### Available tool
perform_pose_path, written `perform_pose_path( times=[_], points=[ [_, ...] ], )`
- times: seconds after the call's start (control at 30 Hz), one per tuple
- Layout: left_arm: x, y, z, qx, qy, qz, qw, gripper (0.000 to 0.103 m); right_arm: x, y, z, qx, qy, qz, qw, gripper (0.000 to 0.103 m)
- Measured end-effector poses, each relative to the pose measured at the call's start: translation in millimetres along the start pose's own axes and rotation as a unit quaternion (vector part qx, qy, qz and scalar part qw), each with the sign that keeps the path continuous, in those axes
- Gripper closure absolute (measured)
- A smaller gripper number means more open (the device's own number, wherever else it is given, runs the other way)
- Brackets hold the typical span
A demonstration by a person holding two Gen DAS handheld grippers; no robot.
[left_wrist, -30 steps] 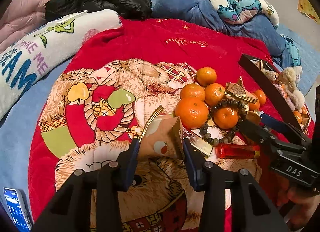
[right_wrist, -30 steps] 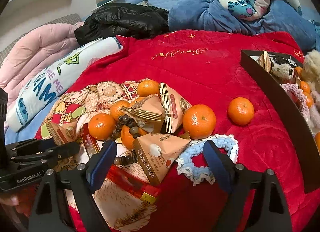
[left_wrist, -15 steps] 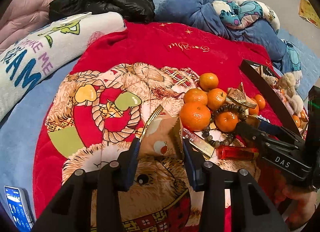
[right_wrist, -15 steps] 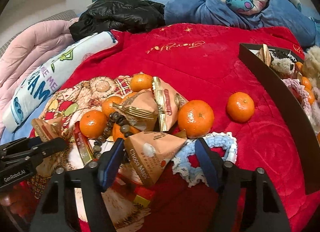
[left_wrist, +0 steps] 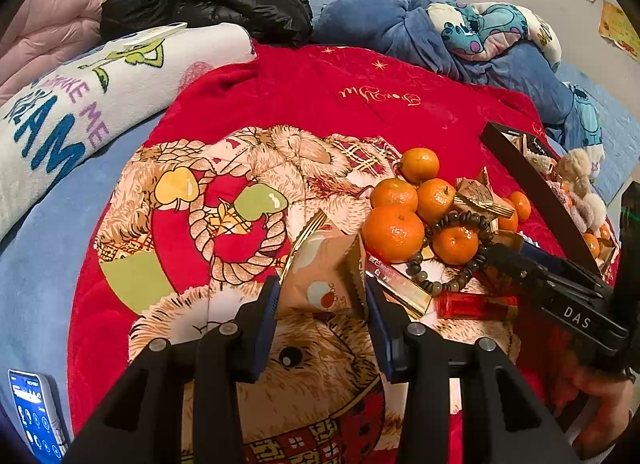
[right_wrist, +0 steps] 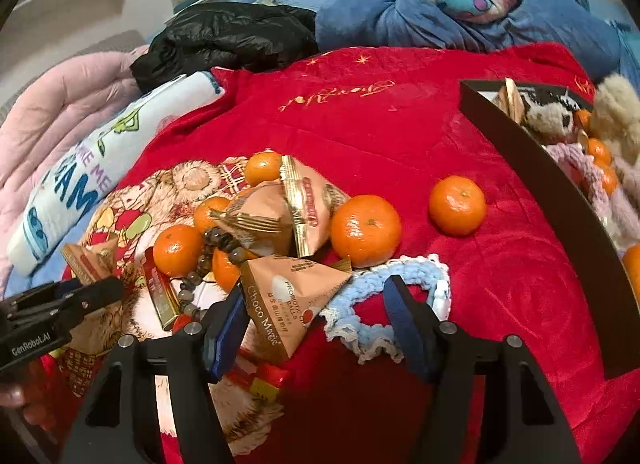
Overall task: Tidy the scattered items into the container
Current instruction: 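Close the right tool on the Choco Mesa pyramid packet while the left tool holds its packet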
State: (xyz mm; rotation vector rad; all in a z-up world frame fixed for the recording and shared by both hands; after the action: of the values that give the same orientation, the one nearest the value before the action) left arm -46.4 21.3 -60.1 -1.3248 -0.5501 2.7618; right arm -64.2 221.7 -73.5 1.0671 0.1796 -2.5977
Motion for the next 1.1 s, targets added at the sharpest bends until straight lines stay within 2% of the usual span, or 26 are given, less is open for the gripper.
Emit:
perform_pose_path(
  times=[0.17,0.3,0.37,0.43,0.9,1.1],
  points=[
    [-2,-1,-1,0.001,0.000,-0.001,1.0000,0.060,3,8,2,-0.023,0.000,-0.005,1.000,0.042],
    [-2,-2,-2,0.001,0.000,-0.002,1.0000,0.060,5,14,4,-0.039,0.000,-0.008,0.999,0.051],
    [-3,-2,-2,0.001,0.000,-0.001,1.0000,0.060,5,12,3,-0.034,0.000,-0.005,0.999,0.053],
    [-3,-2,-2,0.001,0.000,0.000,1.0000,0.060,4,8,2,-0.026,-0.002,-0.004,1.000,0.059],
    [-4,-2,-2,0.006,-0.001,0.001,1.0000,0.060,-16,3,2,-0.014,-0.025,-0.017,0.999,0.060],
    [-7,-7,-2,0.010,-0.001,-0.017,0.9998,0.060,-27,-3,2,0.003,-0.047,-0.009,0.999,0.060]
  ],
)
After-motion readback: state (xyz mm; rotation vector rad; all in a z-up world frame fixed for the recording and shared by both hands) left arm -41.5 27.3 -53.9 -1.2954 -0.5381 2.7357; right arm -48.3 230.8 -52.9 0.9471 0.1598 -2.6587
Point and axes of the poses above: each gripper's, at about its wrist camera, not at the fingertips, and x roughly the way its jaws point, y to its left, z to its top, the point moved 3 cm from there along x, roughly the way its jaws point, and after that the axes turned 15 degrees about -x, right-handed, at the moved point
